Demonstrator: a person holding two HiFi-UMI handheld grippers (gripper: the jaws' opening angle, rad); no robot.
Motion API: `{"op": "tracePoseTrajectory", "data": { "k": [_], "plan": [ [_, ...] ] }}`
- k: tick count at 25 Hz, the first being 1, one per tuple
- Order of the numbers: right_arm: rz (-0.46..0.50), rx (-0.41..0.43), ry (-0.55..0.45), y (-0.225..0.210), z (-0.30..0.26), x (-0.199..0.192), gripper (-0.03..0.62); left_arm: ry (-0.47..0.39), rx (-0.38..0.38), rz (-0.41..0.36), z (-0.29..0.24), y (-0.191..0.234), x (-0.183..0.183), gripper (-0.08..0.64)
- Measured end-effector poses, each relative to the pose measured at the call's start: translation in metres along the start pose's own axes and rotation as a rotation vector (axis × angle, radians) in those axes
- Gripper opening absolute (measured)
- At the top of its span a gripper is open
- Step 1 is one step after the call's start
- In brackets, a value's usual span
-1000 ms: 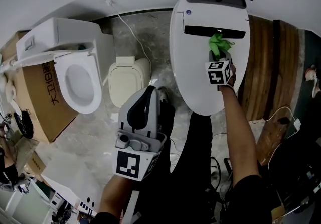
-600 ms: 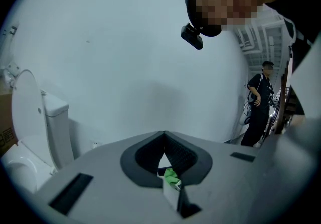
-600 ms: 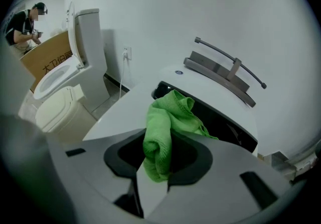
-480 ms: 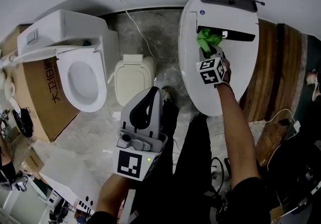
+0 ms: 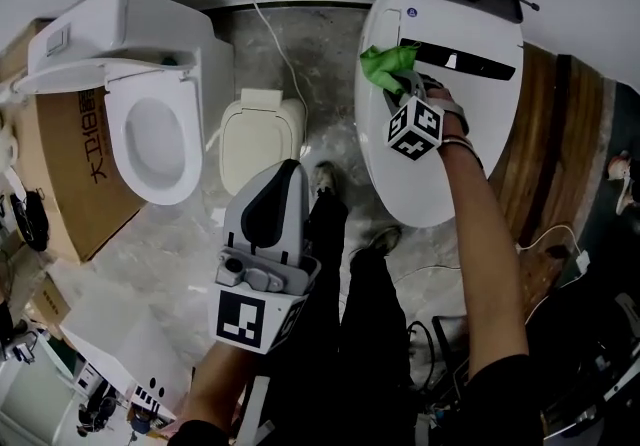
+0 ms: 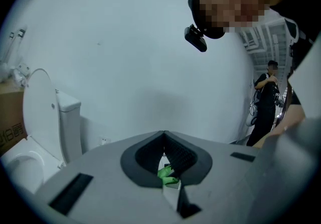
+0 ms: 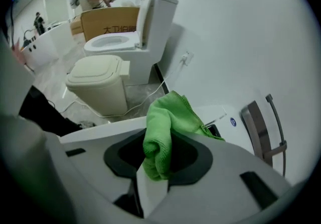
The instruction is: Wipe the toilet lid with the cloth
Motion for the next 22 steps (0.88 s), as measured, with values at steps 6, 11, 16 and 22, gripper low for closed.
{"op": "tracePoseTrajectory", "data": {
  "k": [6,11,16,22],
  "plan": [
    [0.145,0.039,-0.001,0.040,0.008,-0.004,0.127,-0.050,0.058,0.041,0.027,-0.018,-0.004,0.009],
    [0.189,0.023,-0.009,0.083,0.018,-0.018,0.127,-0.033,0.037,0.007,0.051,-0.037,-0.013,0.009],
    [0.255,0.056,-0.010,0.125,0.029,-0.031,0.127,-0.074,0.063,0.012,0.071,-0.050,-0.021,0.009],
    [0.333,0.058,-0.010,0.173,0.042,-0.050,0.127,-0.079,0.067,0.004,0.098,-0.073,-0.034,0.009]
  ]
}}
Point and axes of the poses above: the fingertips, and each gripper's own axes: z backward along the fingers, y to its left, x out of its top, the point moved 8 cm from there along z, backward along the fingers, and after that the axes turned 2 degrees about -x, right-handed, at the moved point
